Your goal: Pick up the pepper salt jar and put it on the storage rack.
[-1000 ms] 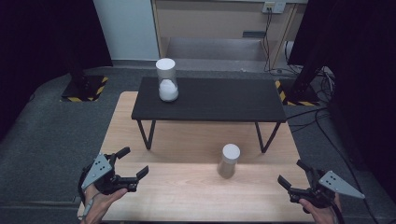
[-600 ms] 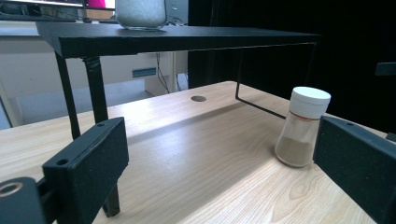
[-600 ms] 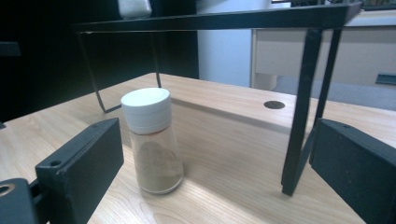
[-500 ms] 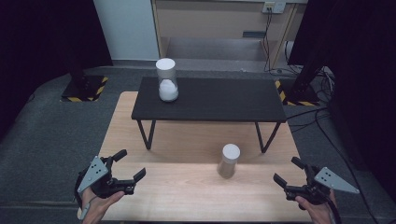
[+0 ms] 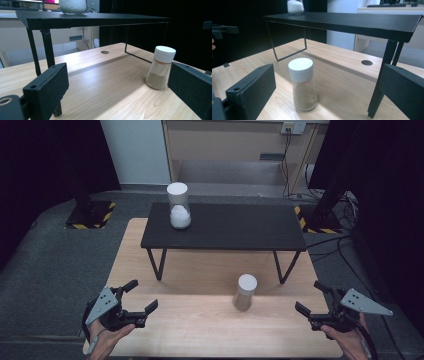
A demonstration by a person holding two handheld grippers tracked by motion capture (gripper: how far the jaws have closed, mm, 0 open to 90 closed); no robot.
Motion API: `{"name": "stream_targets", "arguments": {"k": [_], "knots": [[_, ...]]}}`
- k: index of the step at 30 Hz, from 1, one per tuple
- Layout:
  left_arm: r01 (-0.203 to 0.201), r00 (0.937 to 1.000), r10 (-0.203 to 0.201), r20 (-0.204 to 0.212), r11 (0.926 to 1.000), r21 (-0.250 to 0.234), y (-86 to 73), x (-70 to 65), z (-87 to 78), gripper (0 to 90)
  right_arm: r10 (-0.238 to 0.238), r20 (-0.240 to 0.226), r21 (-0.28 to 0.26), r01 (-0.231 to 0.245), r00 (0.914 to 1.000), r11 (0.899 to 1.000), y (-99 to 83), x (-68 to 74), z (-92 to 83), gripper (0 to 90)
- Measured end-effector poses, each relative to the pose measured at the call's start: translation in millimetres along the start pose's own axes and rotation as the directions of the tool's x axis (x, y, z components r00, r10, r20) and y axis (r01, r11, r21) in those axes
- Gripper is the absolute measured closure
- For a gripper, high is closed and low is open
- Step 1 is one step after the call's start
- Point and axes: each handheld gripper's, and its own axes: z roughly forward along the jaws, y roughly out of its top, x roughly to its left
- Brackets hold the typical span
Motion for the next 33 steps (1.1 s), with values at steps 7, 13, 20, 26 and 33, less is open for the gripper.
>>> {"name": "stream_targets", "arguments": {"k": [7, 13, 20, 26, 33], "knots": [[0.007, 0.9998, -0.007, 0.018, 1.0, 0.005, 0.2, 4.7, 6.9, 2.2, -0.046, -0.027, 0.093, 0.048, 0.9986, 0.995, 33.6, 2.3, 1.3, 1.3], [-0.004, 0.9995, 0.004, 0.032, 1.0, 0.007, 1.7, 6.6, 11.2, 2.2, -0.067, -0.053, 0.158, 0.074, 0.9964, 0.985, 62.4, 2.3, 8.3, 1.3], [-0.009, 0.9994, 0.009, 0.035, 0.9999, 0.006, 2.6, 6.8, 14.1, 2.2, -0.047, -0.05, 0.199, 0.056, 0.9977, 0.978, 74.3, -1.6, 18.7, 1.3], [-0.005, 0.9993, 0.005, 0.037, 1.0, 0.004, 2.2, 7.4, 14.1, 2.1, -0.058, -0.067, 0.219, 0.072, 0.9961, 0.973, 75.7, -1.0, 33.3, 2.0], [-0.002, 0.9991, 0.001, 0.042, 1.0, 0.007, 2.2, 7.9, 14.6, 2.2, -0.074, -0.105, 0.254, 0.099, 0.9917, 0.962, 72.1, 1.2, 56.8, 3.1]]}}
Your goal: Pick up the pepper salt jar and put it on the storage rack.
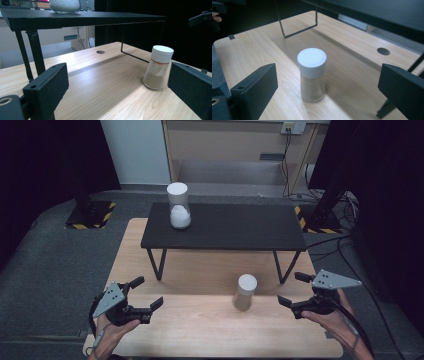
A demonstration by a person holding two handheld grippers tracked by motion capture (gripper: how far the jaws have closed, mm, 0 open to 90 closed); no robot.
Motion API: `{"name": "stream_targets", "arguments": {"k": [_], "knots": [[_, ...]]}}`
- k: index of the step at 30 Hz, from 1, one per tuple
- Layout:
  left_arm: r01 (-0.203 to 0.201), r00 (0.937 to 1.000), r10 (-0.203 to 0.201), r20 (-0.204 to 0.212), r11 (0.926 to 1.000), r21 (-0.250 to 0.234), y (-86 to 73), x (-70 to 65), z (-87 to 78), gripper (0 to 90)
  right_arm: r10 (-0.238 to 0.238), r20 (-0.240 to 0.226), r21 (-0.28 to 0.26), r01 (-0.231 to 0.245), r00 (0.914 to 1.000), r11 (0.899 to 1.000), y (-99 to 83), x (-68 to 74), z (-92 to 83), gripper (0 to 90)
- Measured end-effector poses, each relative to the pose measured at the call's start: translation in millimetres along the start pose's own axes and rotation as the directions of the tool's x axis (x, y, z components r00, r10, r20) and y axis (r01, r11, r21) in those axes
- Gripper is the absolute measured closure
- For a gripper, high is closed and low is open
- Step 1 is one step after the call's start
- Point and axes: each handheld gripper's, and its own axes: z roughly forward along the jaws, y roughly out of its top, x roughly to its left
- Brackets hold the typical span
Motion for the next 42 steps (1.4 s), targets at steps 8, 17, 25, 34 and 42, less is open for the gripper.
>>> {"name": "stream_targets", "arguments": {"k": [8, 17, 25, 34, 42], "knots": [[-0.002, 1.0, 0.002, 0.002, 1.0, 0.002, 0.4, 0.3, 0.0, 2.1, -0.005, -0.023, 0.024, 0.006, 0.9997, 1.0, -1.0, 0.1, 25.0, 3.1], [-0.002, 1.0, 0.002, 0.003, 1.0, 0.003, 0.6, 0.6, -0.3, 2.2, -0.008, -0.039, 0.055, 0.01, 0.9992, 0.998, -0.1, -0.7, 48.0, 3.1], [-0.005, 1.0, 0.005, 0.003, 1.0, 0.007, 1.1, 0.4, -0.6, 2.3, -0.009, -0.047, 0.063, 0.012, 0.9988, 0.998, -0.9, 1.4, 68.8, 3.7], [-0.006, 1.0, 0.006, 0.004, 0.9999, 0.011, 1.2, 0.6, -1.1, 2.3, -0.014, -0.054, 0.093, 0.019, 0.9985, 0.996, -0.2, 4.1, 93.9, 4.8], [-0.008, 1.0, 0.008, 0.002, 0.9999, 0.014, 1.2, 0.3, -2.1, 2.4, -0.002, -0.056, 0.096, 0.007, 0.9984, 0.995, -0.6, 3.4, 111.4, 6.4]]}}
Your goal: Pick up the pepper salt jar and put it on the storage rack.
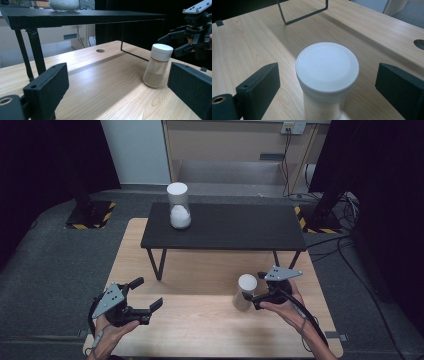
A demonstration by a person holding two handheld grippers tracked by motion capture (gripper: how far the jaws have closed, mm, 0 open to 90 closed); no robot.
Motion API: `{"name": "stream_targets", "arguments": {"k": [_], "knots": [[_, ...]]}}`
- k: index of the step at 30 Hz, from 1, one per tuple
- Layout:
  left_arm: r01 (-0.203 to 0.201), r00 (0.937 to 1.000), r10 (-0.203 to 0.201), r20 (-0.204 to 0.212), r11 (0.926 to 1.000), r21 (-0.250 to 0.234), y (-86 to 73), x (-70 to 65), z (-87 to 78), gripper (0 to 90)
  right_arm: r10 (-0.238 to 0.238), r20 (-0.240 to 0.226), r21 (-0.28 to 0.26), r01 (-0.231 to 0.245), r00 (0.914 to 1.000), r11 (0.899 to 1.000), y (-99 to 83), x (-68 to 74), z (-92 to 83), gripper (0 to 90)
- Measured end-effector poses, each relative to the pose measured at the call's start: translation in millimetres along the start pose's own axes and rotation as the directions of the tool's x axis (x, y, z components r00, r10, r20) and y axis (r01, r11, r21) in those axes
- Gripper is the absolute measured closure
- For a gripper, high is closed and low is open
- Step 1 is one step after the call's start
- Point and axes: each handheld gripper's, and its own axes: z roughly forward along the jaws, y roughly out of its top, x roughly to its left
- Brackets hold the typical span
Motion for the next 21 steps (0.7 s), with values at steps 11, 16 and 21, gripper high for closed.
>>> {"name": "stream_targets", "arguments": {"k": [11, 16, 21], "knots": [[-0.004, 1.0, 0.004, -0.001, 1.0, 0.001, 0.0, -0.7, -0.5, 2.5, -0.028, 0.009, 0.023, 0.028, 0.9996, 0.999, 1.4, 0.9, 17.6, 28.7], [-0.007, 1.0, 0.007, -0.003, 1.0, 0.005, 0.3, -0.8, -0.7, 2.5, -0.02, 0.003, 0.01, 0.02, 0.9998, 1.0, -1.8, 1.1, 18.1, 33.6], [-0.007, 1.0, 0.007, -0.004, 1.0, 0.005, 0.2, -1.1, -1.4, 2.5, -0.017, 0.002, 0.006, 0.017, 0.9999, 1.0, -2.5, 0.8, 17.8, 33.7]]}}
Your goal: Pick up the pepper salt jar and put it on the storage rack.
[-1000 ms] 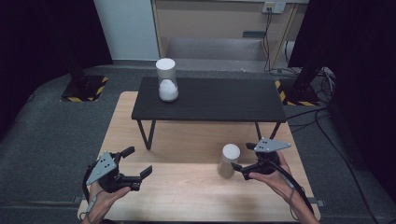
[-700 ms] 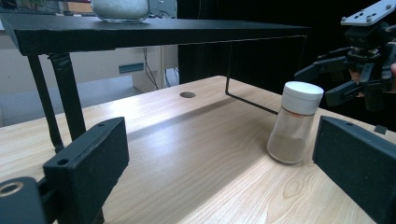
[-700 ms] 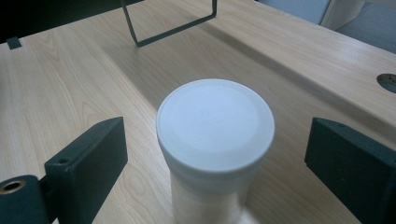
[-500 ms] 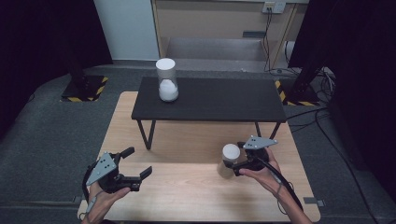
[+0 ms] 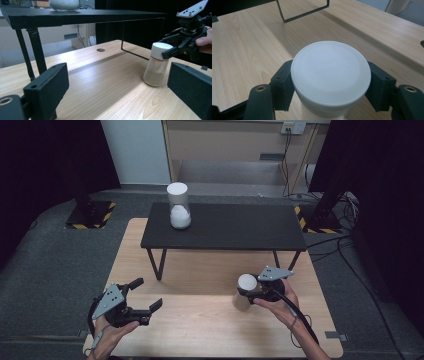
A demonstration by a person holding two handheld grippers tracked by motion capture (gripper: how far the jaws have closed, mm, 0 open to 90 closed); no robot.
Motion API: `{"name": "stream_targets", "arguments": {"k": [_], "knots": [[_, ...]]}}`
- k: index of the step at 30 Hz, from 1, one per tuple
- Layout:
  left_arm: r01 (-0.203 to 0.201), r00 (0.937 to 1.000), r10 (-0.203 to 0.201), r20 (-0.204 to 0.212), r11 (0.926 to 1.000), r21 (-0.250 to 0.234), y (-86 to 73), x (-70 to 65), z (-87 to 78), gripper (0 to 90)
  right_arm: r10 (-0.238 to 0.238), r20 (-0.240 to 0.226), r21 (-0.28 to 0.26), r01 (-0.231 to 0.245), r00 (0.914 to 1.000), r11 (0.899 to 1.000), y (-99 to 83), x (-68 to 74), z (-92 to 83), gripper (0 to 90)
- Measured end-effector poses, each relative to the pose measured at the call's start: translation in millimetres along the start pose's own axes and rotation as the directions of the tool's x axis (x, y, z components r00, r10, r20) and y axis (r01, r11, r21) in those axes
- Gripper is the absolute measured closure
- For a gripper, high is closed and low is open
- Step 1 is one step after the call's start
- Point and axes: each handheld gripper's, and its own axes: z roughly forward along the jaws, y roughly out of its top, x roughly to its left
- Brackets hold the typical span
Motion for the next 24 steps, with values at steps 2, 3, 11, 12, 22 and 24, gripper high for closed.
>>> {"name": "stream_targets", "arguments": {"k": [2, 3, 11, 12, 22, 24], "knots": [[0.001, 1.0, -0.001, -0.004, 1.0, 0.0, -0.2, -0.4, -0.9, 2.5, 0.004, -0.001, -0.001, -0.004, 1.0, 1.0, -0.2, -0.3, 0.0, 33.7], [0.0, 1.0, 0.0, -0.005, 1.0, 0.0, -0.2, -0.5, -1.3, 2.5, 0.006, -0.001, -0.003, -0.006, 1.0, 1.0, -0.4, -0.3, 0.1, 33.7], [0.001, 0.9999, -0.001, -0.016, 1.0, 0.0, -0.9, -2.3, -4.4, 2.5, -0.01, -0.024, -0.011, 0.009, 0.9997, 1.0, 4.3, -1.2, -2.3, 33.7], [0.001, 0.9999, -0.001, -0.017, 1.0, 0.0, -1.0, -2.5, -4.7, 2.5, -0.017, -0.03, -0.015, 0.017, 0.9994, 1.0, 6.3, -1.2, -3.5, 33.7], [0.003, 0.9998, -0.003, -0.02, 1.0, -0.001, -1.4, -3.5, -6.2, 2.5, -0.06, -0.133, -0.033, 0.056, 0.9894, 0.998, 37.6, -8.7, -20.3, 33.7], [0.003, 0.9998, -0.003, -0.019, 1.0, -0.001, -1.4, -3.4, -6.1, 2.5, -0.08, -0.159, -0.038, 0.075, 0.984, 0.996, 48.2, -10.8, -27.7, 33.8]]}}
